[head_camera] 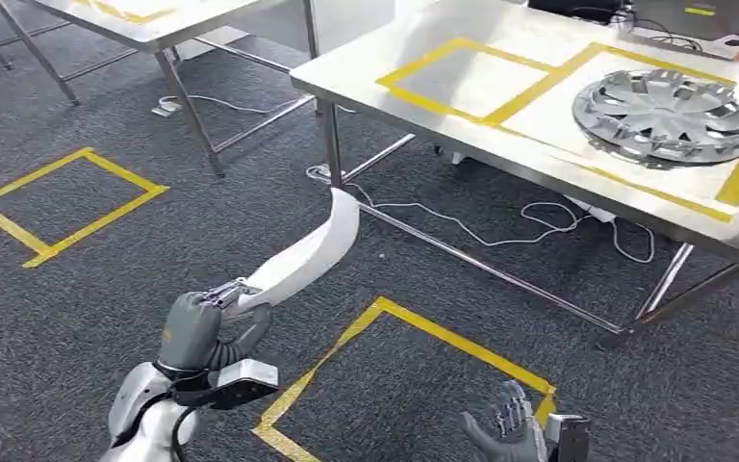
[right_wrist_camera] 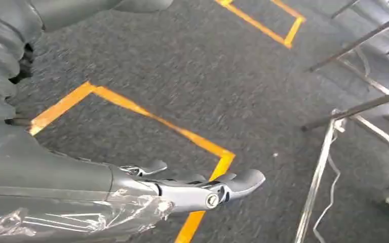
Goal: Take the parts from the cabinet and place them on the table.
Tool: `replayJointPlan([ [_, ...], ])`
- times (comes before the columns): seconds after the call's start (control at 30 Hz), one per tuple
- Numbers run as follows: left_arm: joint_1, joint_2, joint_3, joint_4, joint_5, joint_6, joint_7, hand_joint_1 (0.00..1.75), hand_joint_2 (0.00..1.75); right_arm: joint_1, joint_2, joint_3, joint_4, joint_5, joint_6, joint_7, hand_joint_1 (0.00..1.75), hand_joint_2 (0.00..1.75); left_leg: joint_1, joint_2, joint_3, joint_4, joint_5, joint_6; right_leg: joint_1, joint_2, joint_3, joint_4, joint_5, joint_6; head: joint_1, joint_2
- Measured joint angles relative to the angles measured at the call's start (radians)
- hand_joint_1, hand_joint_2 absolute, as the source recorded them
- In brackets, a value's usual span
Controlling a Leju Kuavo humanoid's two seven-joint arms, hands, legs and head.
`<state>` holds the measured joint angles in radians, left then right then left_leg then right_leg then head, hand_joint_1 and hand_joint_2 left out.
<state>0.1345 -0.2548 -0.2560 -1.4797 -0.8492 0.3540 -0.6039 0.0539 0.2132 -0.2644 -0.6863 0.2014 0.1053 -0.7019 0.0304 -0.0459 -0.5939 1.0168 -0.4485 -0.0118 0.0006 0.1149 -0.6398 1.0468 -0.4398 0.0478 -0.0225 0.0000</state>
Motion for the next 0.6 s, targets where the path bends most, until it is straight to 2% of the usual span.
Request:
replayJointPlan([
  [0.03, -0.001, -0.002, 0.000, 0.000, -0.001, -0.002, 0.000, 1.75, 1.75, -0.007, -0.001, -0.009, 0.004, 0.000, 0.000, 0.000, 0.00, 1.75, -0.002, 0.011, 0.006, -0.001, -0.005, 0.009, 0.004, -0.050, -0.021, 0.041, -0.024, 0.004, 0.011, 0.000],
  [0.07, -0.002, -0.002, 0.001, 0.000, -0.001, -0.003, 0.001, 1.75, 1.75, -0.015, -0.003, -0.019, 0.010, 0.000, 0.000, 0.000, 0.00, 1.75, -0.006, 0.026, 0.011, -0.001, -0.009, 0.014, 0.004, -0.081, -0.058, 0.115, -0.058, 0.008, 0.012, 0.000],
  [0.1, -0.002, -0.002, 0.002, 0.002, -0.002, -0.006, 0.002, 1.75, 1.75, -0.020, -0.008, -0.030, 0.016, -0.001, 0.001, 0.000, 0.00, 1.75, -0.009, 0.042, 0.017, -0.001, -0.015, 0.018, 0.002, -0.098, -0.106, 0.205, -0.094, 0.009, 0.012, 0.000],
  [0.13, -0.002, -0.001, 0.003, 0.002, -0.002, -0.007, 0.002, 1.75, 1.75, -0.021, -0.012, -0.038, 0.021, -0.001, 0.002, 0.000, 0.00, 1.75, -0.010, 0.054, 0.021, -0.001, -0.020, 0.019, 0.001, -0.105, -0.142, 0.269, -0.112, 0.011, 0.012, 0.000],
  [0.17, -0.002, -0.001, 0.004, 0.002, -0.002, -0.010, 0.002, 1.75, 1.75, -0.019, -0.016, -0.046, 0.025, 0.000, 0.003, 0.000, 0.00, 1.75, -0.011, 0.065, 0.027, -0.001, -0.025, 0.019, 0.000, -0.107, -0.160, 0.294, -0.107, 0.012, 0.013, 0.000],
  [0.2, -0.003, -0.001, 0.005, 0.004, -0.002, -0.010, 0.002, 1.75, 1.75, -0.018, -0.018, -0.053, 0.029, 0.005, 0.003, 0.000, 0.00, 1.75, -0.012, 0.075, 0.034, -0.001, -0.030, 0.018, -0.001, -0.108, -0.152, 0.270, -0.080, 0.012, 0.013, 0.000],
  [0.23, -0.005, -0.001, 0.007, 0.005, -0.001, -0.013, 0.002, 1.75, 1.75, -0.019, -0.021, -0.059, 0.036, 0.011, 0.001, 0.000, 0.00, 1.75, -0.012, 0.085, 0.042, -0.001, -0.037, 0.016, -0.001, -0.110, -0.123, 0.207, -0.038, 0.011, 0.013, 0.000],
  [0.27, -0.009, -0.002, 0.009, 0.007, 0.000, -0.018, 0.002, 1.75, 1.75, -0.022, -0.022, -0.069, 0.045, 0.015, -0.001, 0.000, 0.00, 1.75, -0.012, 0.095, 0.053, -0.001, -0.045, 0.014, 0.000, -0.123, -0.073, 0.105, 0.015, 0.009, 0.013, 0.000],
  [0.3, -0.014, -0.003, 0.010, 0.008, 0.000, -0.019, 0.002, 1.75, 1.75, -0.028, -0.025, -0.081, 0.058, 0.020, -0.002, 0.000, 0.00, 1.75, -0.014, 0.104, 0.064, -0.001, -0.053, 0.010, 0.002, -0.163, -0.024, 0.011, 0.051, 0.006, 0.013, 0.000],
  [0.33, -0.018, -0.003, 0.011, 0.010, 0.001, -0.021, 0.002, 1.75, 1.75, -0.038, -0.026, -0.091, 0.074, 0.025, -0.005, 0.001, 0.00, 1.75, -0.022, 0.110, 0.067, -0.001, -0.059, 0.003, 0.015, -0.180, -0.006, 0.000, 0.028, 0.004, 0.014, 0.000],
  [0.37, -0.022, -0.003, 0.012, 0.011, 0.001, -0.022, 0.002, 1.75, 1.75, -0.044, -0.027, -0.100, 0.082, 0.027, -0.007, 0.001, 0.00, 1.75, -0.024, 0.115, 0.068, 0.000, -0.062, -0.001, 0.010, -0.167, -0.008, -0.003, 0.033, -0.007, 0.011, 0.000],
  [0.4, -0.024, -0.003, 0.013, 0.013, 0.002, -0.022, 0.002, 1.75, 1.75, -0.046, -0.030, -0.109, 0.092, 0.029, -0.009, 0.001, 0.00, 1.75, -0.024, 0.120, 0.071, -0.003, -0.063, -0.003, 0.011, -0.159, -0.011, -0.003, 0.031, -0.009, 0.011, 0.000],
  [0.47, -0.029, -0.006, 0.016, 0.016, 0.002, -0.023, 0.001, 1.75, 1.75, -0.048, -0.035, -0.122, 0.108, 0.033, -0.015, 0.001, 0.00, 1.75, -0.022, 0.139, 0.082, -0.012, -0.068, -0.015, 0.013, -0.137, -0.010, -0.008, 0.028, -0.022, 0.013, 0.000],
  [0.5, -0.033, -0.007, 0.017, 0.016, 0.002, -0.024, 0.000, 1.75, 1.75, -0.048, -0.036, -0.129, 0.114, 0.038, -0.026, 0.002, 0.00, 1.75, -0.018, 0.132, 0.089, -0.011, -0.078, -0.023, 0.004, -0.126, 0.001, -0.016, 0.030, -0.027, 0.011, 0.000],
  [0.53, -0.037, -0.007, 0.017, 0.017, 0.003, -0.026, 0.000, 1.75, 1.75, -0.054, -0.037, -0.133, 0.119, 0.041, -0.034, -0.001, 0.00, 1.75, -0.018, 0.099, 0.078, 0.018, -0.089, -0.026, 0.002, -0.116, 0.006, -0.019, 0.029, -0.029, 0.009, 0.000],
  [0.57, -0.041, -0.007, 0.017, 0.018, 0.006, -0.026, -0.003, 1.75, 1.75, -0.062, -0.042, -0.143, 0.134, 0.043, -0.048, 0.000, 0.00, 1.75, -0.018, 0.076, 0.044, 0.079, -0.117, -0.028, -0.001, -0.108, 0.007, -0.021, 0.029, -0.033, 0.005, 0.000],
  [0.6, -0.042, -0.006, 0.019, 0.019, 0.010, -0.029, -0.003, 1.75, 1.75, -0.072, -0.048, -0.155, 0.154, 0.042, -0.052, 0.000, 0.00, 1.75, -0.018, 0.066, -0.004, 0.162, -0.149, -0.028, -0.001, -0.096, 0.007, -0.021, 0.027, -0.036, 0.002, 0.000],
])
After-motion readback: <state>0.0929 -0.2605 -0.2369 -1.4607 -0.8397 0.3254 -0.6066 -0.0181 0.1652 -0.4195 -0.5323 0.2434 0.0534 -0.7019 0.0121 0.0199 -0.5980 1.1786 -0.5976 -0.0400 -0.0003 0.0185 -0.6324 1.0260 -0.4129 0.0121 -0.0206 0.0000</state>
